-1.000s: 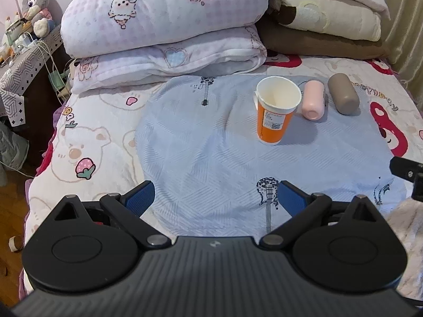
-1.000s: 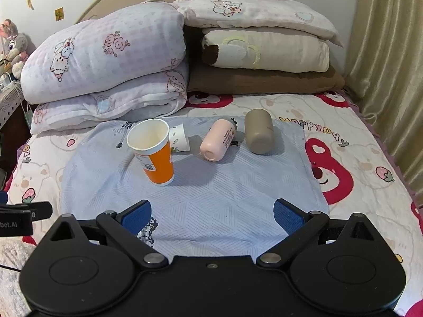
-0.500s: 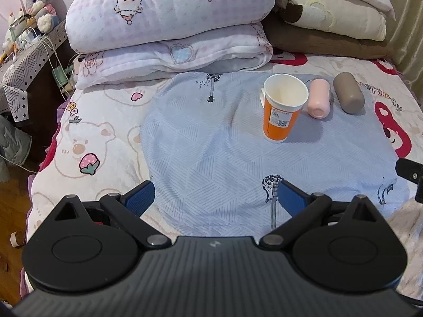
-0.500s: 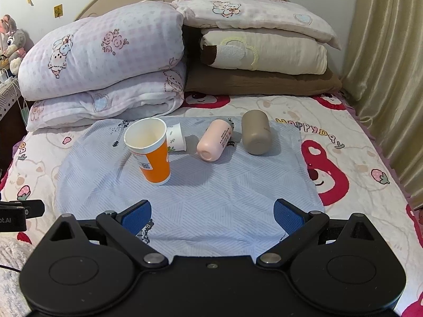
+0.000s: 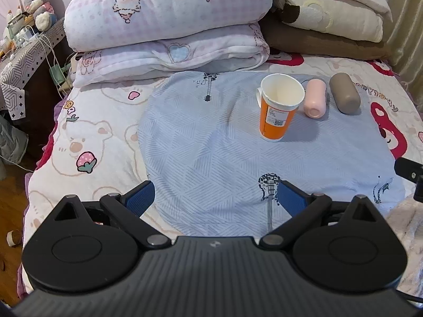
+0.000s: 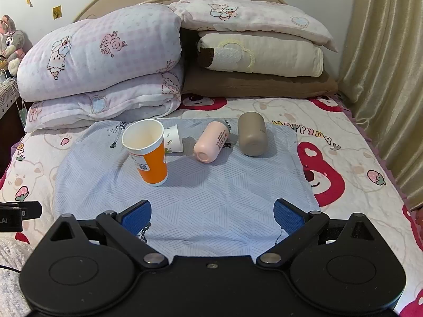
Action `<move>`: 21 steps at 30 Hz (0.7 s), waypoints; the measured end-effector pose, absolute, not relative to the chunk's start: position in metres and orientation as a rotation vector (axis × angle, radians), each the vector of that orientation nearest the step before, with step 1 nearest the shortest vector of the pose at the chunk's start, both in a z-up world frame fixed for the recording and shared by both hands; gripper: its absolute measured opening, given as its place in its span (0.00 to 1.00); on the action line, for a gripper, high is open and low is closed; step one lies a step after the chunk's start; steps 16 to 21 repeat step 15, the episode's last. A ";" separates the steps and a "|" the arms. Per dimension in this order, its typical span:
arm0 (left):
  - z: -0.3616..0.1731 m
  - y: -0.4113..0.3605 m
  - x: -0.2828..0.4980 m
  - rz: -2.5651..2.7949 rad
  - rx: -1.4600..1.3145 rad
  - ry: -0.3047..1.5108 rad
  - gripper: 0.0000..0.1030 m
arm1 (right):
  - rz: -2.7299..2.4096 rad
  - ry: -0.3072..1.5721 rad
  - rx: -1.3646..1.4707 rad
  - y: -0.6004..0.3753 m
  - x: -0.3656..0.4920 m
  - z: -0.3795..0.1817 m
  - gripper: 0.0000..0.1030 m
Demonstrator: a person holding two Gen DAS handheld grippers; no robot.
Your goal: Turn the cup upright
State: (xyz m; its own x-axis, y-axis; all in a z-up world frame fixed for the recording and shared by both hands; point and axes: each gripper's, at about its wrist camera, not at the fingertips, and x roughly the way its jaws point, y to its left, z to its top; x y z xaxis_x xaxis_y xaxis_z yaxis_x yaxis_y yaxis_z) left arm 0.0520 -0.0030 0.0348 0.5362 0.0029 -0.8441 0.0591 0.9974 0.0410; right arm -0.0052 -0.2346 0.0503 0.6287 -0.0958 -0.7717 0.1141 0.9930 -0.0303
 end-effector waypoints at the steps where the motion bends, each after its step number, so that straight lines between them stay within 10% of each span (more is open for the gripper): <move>1: 0.035 -0.003 0.052 -0.033 0.069 1.004 0.98 | -0.121 0.883 0.022 -0.234 -0.005 0.050 0.98; 21: 0.036 -0.004 0.051 -0.033 0.074 1.001 0.98 | -0.123 0.880 0.017 -0.237 -0.006 0.051 0.98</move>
